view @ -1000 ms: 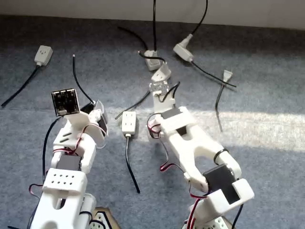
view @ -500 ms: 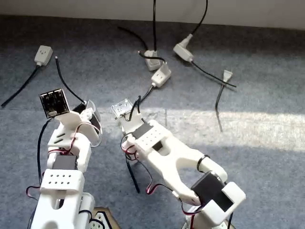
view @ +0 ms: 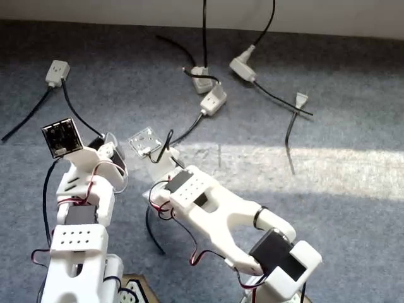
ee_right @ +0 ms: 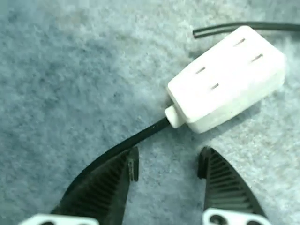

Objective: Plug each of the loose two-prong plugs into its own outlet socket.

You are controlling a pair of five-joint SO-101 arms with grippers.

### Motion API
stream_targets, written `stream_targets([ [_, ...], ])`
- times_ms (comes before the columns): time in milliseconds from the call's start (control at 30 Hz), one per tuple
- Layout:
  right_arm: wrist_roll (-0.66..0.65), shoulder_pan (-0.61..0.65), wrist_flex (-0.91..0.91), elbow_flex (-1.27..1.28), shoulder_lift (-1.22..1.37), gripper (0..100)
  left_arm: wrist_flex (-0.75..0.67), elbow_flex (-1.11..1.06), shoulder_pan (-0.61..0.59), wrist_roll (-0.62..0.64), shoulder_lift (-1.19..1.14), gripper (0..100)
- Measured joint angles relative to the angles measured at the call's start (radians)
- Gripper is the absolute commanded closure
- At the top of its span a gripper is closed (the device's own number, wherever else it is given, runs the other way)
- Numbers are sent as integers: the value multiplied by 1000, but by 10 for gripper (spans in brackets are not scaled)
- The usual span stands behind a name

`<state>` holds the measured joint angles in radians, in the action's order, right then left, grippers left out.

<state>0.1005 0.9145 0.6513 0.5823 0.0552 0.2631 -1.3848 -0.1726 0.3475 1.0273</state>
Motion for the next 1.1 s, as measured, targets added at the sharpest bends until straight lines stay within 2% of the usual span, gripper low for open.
stream_targets([
  [200,0,5,-75,0,0,789,0,0,-40,0,0,993],
  [367,-6,-11,-14,3,-14,789,0,0,-38,0,0,993],
  [567,-68,-173,218,-49,-264,789,0,0,-38,0,0,993],
  [767,-75,-331,255,43,-462,789,0,0,-12,0,0,993],
  [933,-75,-443,245,190,-480,789,-37,0,66,0,0,993],
  [1100,-75,-476,97,416,-488,789,-161,0,204,0,0,993],
])
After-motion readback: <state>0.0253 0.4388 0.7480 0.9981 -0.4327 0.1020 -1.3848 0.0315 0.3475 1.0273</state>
